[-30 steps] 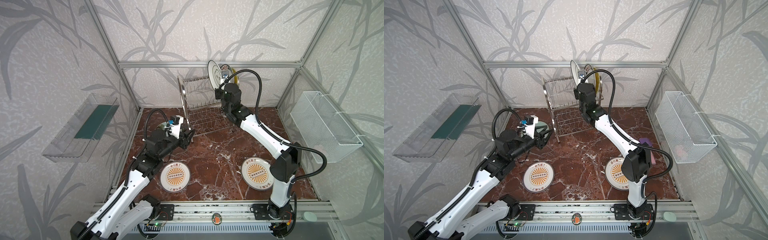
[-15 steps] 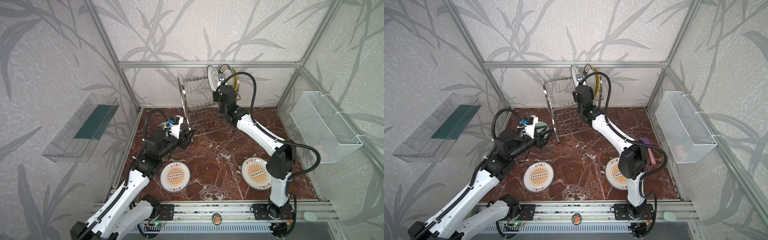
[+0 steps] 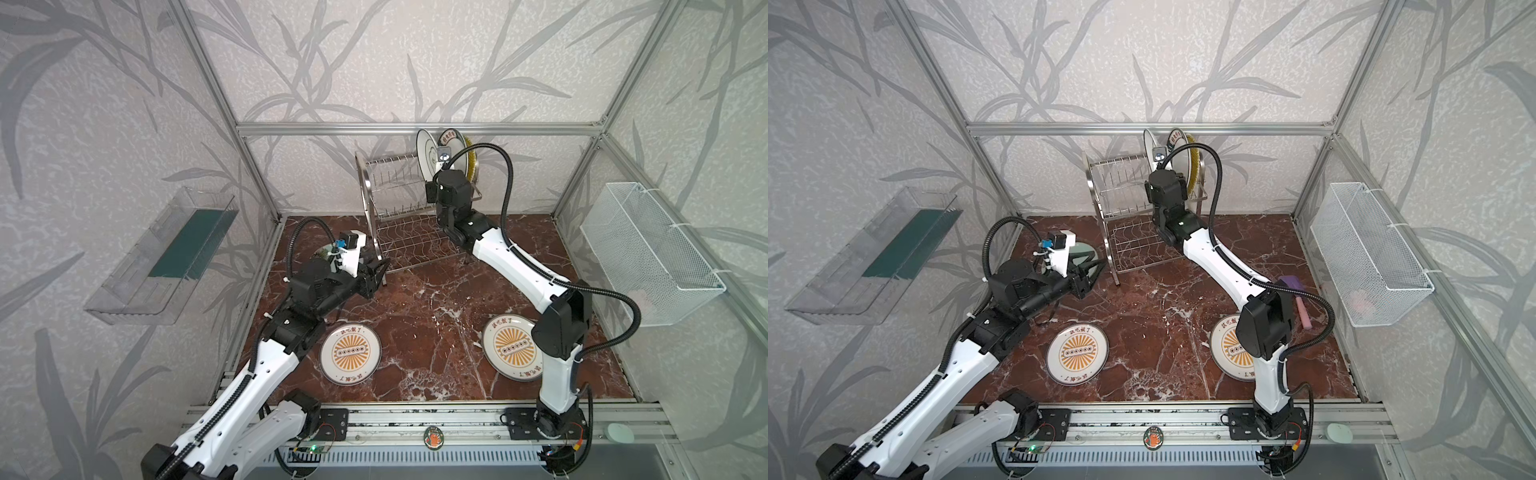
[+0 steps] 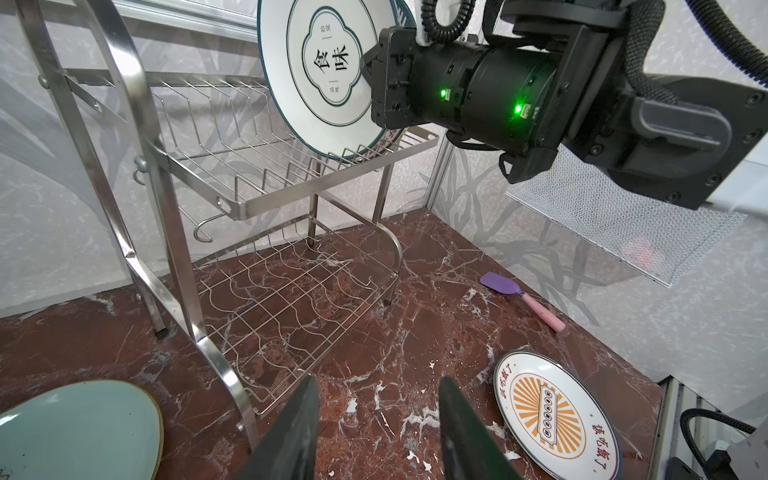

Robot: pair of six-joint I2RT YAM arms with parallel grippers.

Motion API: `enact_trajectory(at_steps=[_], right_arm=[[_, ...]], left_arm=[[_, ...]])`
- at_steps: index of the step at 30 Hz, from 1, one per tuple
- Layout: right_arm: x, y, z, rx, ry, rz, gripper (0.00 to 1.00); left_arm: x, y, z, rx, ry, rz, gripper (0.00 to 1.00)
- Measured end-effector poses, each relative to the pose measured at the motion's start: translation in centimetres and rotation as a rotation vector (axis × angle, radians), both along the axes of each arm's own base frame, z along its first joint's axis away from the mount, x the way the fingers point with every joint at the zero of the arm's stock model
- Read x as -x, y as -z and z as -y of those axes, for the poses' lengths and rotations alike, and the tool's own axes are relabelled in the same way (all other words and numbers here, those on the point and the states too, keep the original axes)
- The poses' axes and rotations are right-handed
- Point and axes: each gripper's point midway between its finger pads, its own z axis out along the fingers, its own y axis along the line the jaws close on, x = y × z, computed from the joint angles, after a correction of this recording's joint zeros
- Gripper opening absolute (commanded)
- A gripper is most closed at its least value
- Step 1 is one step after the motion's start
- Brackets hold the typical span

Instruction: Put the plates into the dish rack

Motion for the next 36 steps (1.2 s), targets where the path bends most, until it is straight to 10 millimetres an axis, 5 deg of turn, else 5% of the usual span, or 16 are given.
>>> enact_trajectory(at_steps=[36], right_arm=[[-1.4, 0.7, -0.9, 0.049, 0.006, -0.065, 0.0]], left_arm=[[-0.1, -0.2, -0.5, 0.024, -0.005, -0.012, 0.45]])
